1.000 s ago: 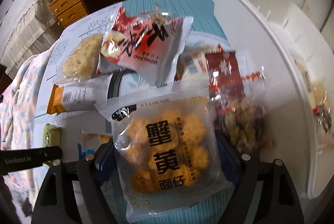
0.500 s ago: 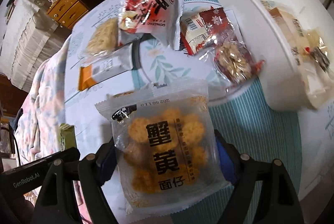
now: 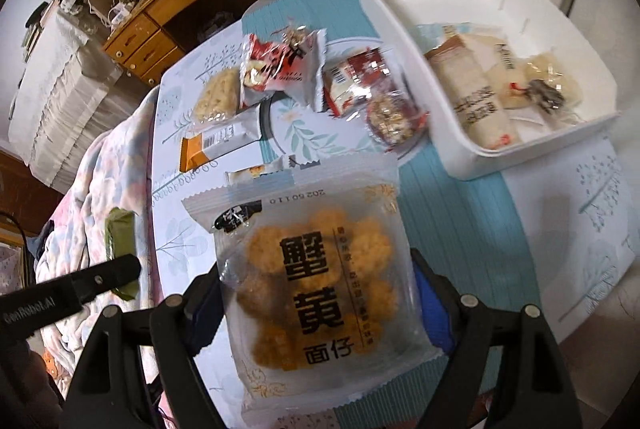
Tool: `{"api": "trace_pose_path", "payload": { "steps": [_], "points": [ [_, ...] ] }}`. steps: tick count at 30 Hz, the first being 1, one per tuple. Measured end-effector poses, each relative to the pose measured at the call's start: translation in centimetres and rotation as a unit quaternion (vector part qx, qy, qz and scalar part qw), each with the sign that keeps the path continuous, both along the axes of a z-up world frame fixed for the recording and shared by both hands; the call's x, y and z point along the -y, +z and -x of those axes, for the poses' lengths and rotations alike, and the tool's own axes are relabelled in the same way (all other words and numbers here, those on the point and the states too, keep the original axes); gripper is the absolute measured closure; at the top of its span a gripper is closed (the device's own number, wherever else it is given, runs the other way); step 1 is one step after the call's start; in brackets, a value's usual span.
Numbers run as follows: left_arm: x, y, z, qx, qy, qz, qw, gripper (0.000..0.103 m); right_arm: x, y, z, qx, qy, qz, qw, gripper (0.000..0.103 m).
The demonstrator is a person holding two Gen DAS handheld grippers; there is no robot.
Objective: Organize snacks
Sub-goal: 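Carry both snacks over the white tray and open both grippers to drop them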
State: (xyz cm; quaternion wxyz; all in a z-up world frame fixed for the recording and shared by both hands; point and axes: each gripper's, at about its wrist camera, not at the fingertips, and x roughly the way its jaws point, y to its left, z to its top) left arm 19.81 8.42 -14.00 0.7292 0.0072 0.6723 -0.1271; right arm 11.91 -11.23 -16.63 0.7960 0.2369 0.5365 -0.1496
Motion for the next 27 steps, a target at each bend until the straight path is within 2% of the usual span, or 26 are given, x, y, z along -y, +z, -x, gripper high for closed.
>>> {"api": "trace_pose_path", "payload": {
  "steps": [6, 14, 27],
  "points": [
    [2.9, 3.5, -0.3, 0.022, -0.017, 0.015, 0.9995, 0.067, 1.9, 1.9, 0.8, 0.014, 0.009, -0.003, 1.000, 0.021],
    [8.6, 6.3, -0.9, 0.038, -0.025, 0.030, 0.9985, 0.067, 6.6, 4.9, 0.9, 0.029, 0.027, 0.004, 0.999, 0.021],
    [19.2, 7.2, -1.7, 0.052, -0.049, 0.050, 0.9962, 0.067, 16.5, 6.3, 0.8, 0.032, 0.036, 0.022, 0.999, 0.021]
  ]
}}
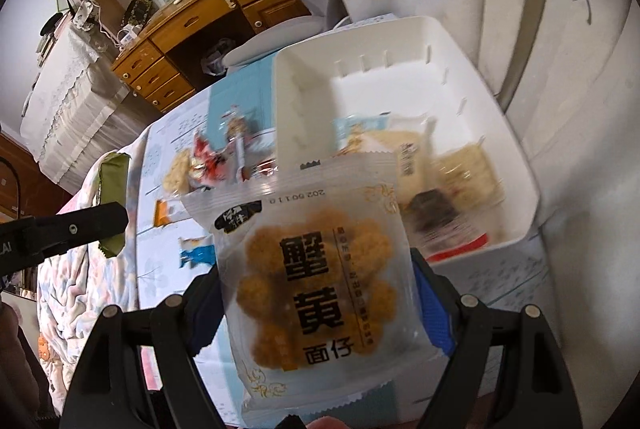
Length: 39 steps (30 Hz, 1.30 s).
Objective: Organize snacks
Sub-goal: 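Carry both snacks over the white tray and open both grippers to drop them, then withdraw both tools from the tray toward the remaining snacks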
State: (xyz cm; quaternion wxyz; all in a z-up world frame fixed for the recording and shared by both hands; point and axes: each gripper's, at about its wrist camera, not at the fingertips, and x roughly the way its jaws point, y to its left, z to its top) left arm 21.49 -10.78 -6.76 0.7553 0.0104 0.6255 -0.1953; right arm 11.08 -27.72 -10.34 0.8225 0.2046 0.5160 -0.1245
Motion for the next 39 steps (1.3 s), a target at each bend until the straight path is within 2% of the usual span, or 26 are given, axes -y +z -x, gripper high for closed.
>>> {"api": "trace_pose_path", "payload": {
  "steps": [12, 22, 23, 25, 26, 27, 32, 36, 39],
  "points": [
    [8.9, -1.7, -2.5, 0.007, -0.028, 0.045, 0.9986, 0.067, 6.9, -0.8, -0.9, -0.003, 0.008, 0.012, 1.000, 0.020],
    [12.4, -3.0, -4.9, 0.027, -0.048, 0.076, 0.9955, 0.066, 9.5, -1.7, -2.1, 0.005, 0.016, 0.000, 1.000, 0.019],
    [12.6, -3.2, -5.0, 0.030, -0.046, 0.080, 0.9953, 0.064, 9.7, -1.8, -2.2, 0.003, 0.016, -0.001, 1.000, 0.018],
    [12.8, -3.4, -5.2, 0.026, -0.046, 0.085, 0.9950, 0.046, 9.9, -2.1, -2.5, -0.004, 0.011, -0.001, 1.000, 0.016],
    [12.9, -3.5, -5.2, 0.025, -0.047, 0.084, 0.9950, 0.033, 10.0, -2.2, -2.5, -0.006, 0.008, -0.001, 1.000, 0.015],
    [13.0, -3.5, -5.1, 0.029, -0.048, 0.081, 0.9952, 0.030, 10.0, -2.4, -2.7, -0.008, 0.006, -0.002, 1.000, 0.014],
    [12.3, -3.4, -4.8, 0.042, -0.031, 0.069, 0.9962, 0.030, 9.7, -1.8, -2.8, 0.011, 0.007, 0.007, 1.000, 0.002],
    [10.8, -3.7, -4.7, 0.041, -0.008, 0.066, 0.9969, 0.029, 9.3, -1.8, -2.8, 0.006, 0.006, 0.008, 1.000, 0.002],
    [9.5, -3.9, -4.6, 0.037, -0.003, 0.069, 0.9969, 0.022, 8.7, -1.8, -2.7, 0.006, 0.004, 0.006, 1.000, 0.002]
  ]
}}
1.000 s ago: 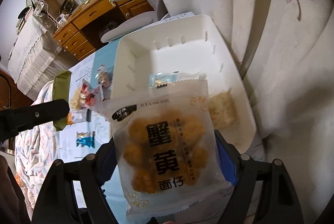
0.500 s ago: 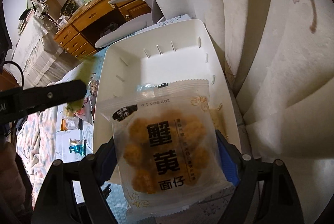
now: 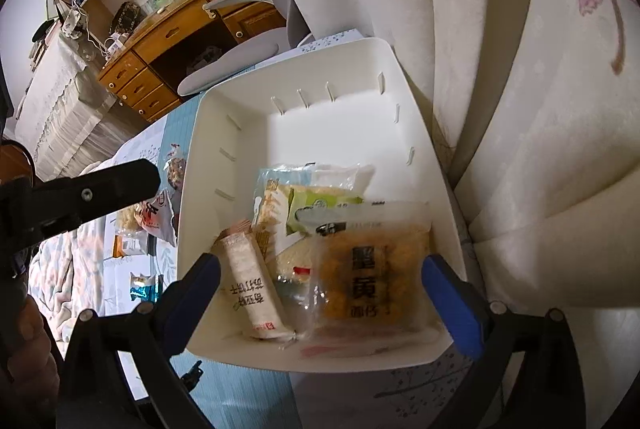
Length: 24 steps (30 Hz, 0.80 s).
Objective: Organize snacks
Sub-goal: 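Withdraw both tools from the tray toward the remaining snacks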
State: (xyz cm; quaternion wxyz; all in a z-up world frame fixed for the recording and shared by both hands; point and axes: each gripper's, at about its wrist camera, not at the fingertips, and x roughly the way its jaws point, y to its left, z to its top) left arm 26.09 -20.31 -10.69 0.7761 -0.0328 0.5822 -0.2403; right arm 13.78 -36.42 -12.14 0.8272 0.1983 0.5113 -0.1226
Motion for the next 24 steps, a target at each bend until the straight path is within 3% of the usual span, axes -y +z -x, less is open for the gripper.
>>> {"api": "trace_pose_path", "payload": {
  "steps": [13, 24],
  "points": [
    [-8.8, -0.6, 2.4, 0.001, 0.028, -0.011, 0.9995, 0.022, -5.8, 0.1, 0.5, 0.006, 0.004, -0.003, 1.000, 0.002],
    [-17.5, -2.1, 4.4, -0.008, 0.003, -0.050, 0.9987, 0.022, -13.9, 0.1, 1.6, 0.012, -0.007, -0.016, 1.000, 0.002]
  ]
}}
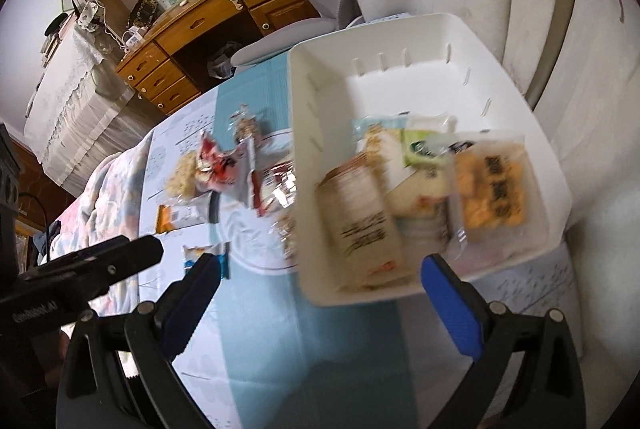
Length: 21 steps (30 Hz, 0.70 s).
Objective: Organize snacks
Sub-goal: 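Withdraw both tools from the tray toward the remaining snacks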
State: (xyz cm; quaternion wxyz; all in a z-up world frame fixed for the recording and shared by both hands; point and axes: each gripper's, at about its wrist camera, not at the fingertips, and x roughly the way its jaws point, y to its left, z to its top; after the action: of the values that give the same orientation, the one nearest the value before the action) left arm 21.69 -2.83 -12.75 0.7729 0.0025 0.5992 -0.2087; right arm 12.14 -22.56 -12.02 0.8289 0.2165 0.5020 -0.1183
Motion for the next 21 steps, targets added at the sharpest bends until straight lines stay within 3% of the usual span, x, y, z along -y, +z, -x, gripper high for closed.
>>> {"api": "trace_pose_path", "payload": {
  "steps": [12, 21],
  "points": [
    [-7.4, -0.2, 0.4, 0.030, -0.053, -0.054, 0.9967, 0.022, -7.8, -1.8, 0.4, 0.008, -0.050, -0.030, 0.998, 0.003],
    [-10.2, -1.4, -1.3, 0.032, -0.081, -0.082, 0.9929, 0.022, -13.2, -4.0, -1.0, 0.009, -0.039, -0.027, 0.999, 0.006]
  ]
}}
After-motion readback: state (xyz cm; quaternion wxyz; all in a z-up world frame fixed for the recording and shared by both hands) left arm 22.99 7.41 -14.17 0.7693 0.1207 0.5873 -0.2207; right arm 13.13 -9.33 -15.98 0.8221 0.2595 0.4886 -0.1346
